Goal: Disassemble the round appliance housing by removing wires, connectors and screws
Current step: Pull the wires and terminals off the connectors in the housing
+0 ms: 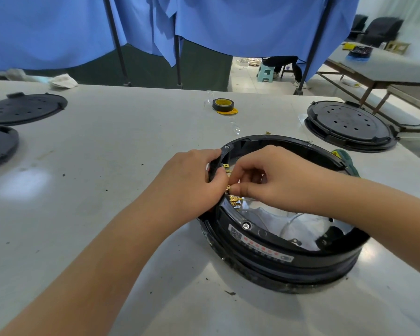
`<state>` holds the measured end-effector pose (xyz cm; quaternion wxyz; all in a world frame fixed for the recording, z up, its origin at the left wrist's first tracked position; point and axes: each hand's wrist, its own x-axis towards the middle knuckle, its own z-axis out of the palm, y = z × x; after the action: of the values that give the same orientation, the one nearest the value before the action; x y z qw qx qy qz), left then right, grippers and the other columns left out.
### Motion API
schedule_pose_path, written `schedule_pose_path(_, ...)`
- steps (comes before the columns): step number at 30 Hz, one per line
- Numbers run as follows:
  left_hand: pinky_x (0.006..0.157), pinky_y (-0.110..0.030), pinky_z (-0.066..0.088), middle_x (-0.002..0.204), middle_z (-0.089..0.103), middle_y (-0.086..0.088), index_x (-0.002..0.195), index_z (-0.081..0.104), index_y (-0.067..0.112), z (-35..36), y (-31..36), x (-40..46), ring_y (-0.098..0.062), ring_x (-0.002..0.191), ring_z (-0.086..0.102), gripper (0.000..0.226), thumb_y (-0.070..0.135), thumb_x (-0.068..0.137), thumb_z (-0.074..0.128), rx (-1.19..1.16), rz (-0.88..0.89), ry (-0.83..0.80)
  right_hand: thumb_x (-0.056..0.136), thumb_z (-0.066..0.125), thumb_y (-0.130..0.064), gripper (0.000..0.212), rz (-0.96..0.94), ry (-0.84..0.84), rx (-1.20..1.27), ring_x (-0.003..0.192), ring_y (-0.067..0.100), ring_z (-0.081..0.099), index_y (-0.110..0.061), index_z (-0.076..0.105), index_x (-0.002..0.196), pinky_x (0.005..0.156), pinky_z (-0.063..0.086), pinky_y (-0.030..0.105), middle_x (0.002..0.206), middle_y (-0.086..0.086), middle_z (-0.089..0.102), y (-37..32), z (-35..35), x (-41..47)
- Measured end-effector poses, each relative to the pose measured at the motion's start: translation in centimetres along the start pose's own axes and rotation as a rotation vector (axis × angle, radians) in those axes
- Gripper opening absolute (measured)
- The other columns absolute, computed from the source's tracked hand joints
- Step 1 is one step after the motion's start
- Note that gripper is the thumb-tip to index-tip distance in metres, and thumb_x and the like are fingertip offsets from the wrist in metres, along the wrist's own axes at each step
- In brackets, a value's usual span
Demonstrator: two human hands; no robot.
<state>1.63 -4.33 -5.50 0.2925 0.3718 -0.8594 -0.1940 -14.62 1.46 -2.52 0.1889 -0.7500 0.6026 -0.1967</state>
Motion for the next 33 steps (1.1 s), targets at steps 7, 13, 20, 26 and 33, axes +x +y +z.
schedule_pose_path(7, 0.059, -0.013, 0.036, 0.054, 0.051, 0.033, 0.106, 0.066, 0.022, -0.1, 0.0, -0.1, 0.004, 0.058, 0.049, 0.023, 0.026, 0.089, 0.05, 0.01, 0.017, -0.003, 0.078, 0.059, -0.056, 0.025, 0.107, -0.091, -0.147, 0.059, 0.003, 0.058, -0.032, 0.067, 0.079, 0.061, 0.049, 0.024, 0.067, -0.013, 0.064, 1.4, -2.4, -2.0)
schedule_pose_path(13, 0.061, -0.016, 0.037, 0.054, 0.051, 0.03, 0.106, 0.065, 0.022, 0.0, 0.0, -0.1, 0.001, 0.058, 0.049, 0.023, 0.027, 0.089, 0.05, 0.013, 0.012, 0.007, 0.08, 0.054, -0.061, 0.047, 0.147, -0.156, -0.073, 0.041, 0.004, 0.043, -0.019, 0.06, 0.06, 0.044, 0.036, 0.015, 0.047, -0.004, 0.053, 1.8, -3.6, -2.3)
schedule_pose_path(20, 0.057, -0.01, 0.036, 0.052, 0.051, 0.033, 0.111, 0.065, 0.023, 0.0, 0.0, -0.1, 0.001, 0.054, 0.048, 0.027, 0.029, 0.089, 0.05, 0.009, -0.002, 0.002, 0.089, 0.061, -0.036, 0.021, 0.126, -0.181, 0.165, 0.047, 0.004, 0.048, -0.02, 0.065, 0.075, 0.046, 0.04, 0.016, 0.057, -0.006, 0.06, 1.1, -1.7, -1.2)
schedule_pose_path(26, 0.059, -0.022, 0.036, 0.05, 0.051, 0.026, 0.105, 0.065, 0.015, 0.1, 0.2, -0.1, -0.006, 0.049, 0.044, 0.025, 0.026, 0.088, 0.051, 0.011, -0.007, 0.006, 0.085, 0.067, -0.032, 0.013, 0.063, -0.072, 0.126, 0.048, 0.0, 0.046, -0.022, 0.064, 0.077, 0.05, 0.036, 0.014, 0.061, -0.008, 0.061, 0.4, -0.3, -0.3)
schedule_pose_path(33, 0.058, -0.024, 0.035, 0.048, 0.052, 0.018, 0.105, 0.065, 0.013, 0.0, 0.2, 0.0, -0.003, 0.052, 0.047, 0.024, 0.023, 0.088, 0.052, 0.0, -0.004, 0.001, 0.085, 0.068, -0.027, 0.008, -0.017, -0.026, 0.054, 0.051, 0.001, 0.049, -0.027, 0.066, 0.077, 0.053, 0.038, 0.012, 0.063, -0.012, 0.06, -0.1, 0.1, 0.0)
